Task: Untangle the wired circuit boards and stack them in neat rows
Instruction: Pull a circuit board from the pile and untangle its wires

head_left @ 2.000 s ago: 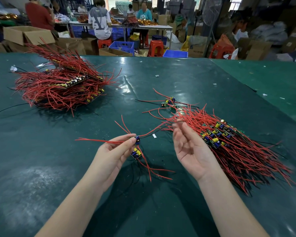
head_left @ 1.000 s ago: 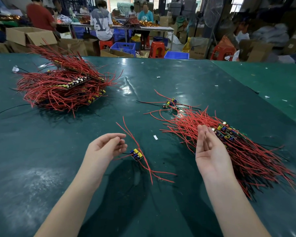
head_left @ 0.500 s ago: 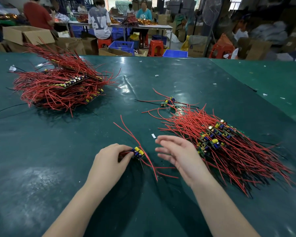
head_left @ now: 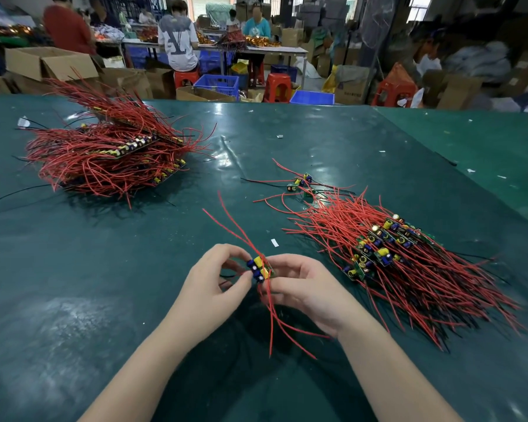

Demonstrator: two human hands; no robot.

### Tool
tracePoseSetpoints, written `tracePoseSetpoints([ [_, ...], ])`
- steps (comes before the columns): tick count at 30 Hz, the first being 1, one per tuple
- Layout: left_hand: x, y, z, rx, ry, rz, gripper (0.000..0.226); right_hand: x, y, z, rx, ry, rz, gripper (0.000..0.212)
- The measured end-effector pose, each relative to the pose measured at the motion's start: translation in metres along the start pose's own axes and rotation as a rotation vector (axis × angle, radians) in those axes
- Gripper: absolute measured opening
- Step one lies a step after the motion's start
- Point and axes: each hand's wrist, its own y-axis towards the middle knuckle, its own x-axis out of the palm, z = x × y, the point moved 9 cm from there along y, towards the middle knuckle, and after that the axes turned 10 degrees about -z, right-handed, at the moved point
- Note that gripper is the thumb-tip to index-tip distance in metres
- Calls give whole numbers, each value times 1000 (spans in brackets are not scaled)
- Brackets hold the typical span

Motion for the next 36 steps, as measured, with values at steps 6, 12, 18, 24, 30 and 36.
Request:
tracePoseSetpoints([
  [6, 10, 0, -12, -205, -402, -58, 14, 4, 3, -3, -55, 5, -50, 10],
  [12, 14, -2, -16, -281, -646, -64, 14, 0, 2, -10, -147, -38, 64, 9],
  [18, 12, -5, -19, -318, -717, -36, 8, -4, 2, -18, -224, -68, 133, 12],
  [24, 14, -4, -8, -242, -706, -114, 21, -3, -2, -20, -208, -104, 33, 8],
  [30, 13, -3, -6, -217, -721, -171, 26, 0, -5, -22, -222, -91, -31, 9],
  [36, 17, -4, -8, -263, -777, -206, 29, 4, -7, -25, -226, -118, -84, 10],
])
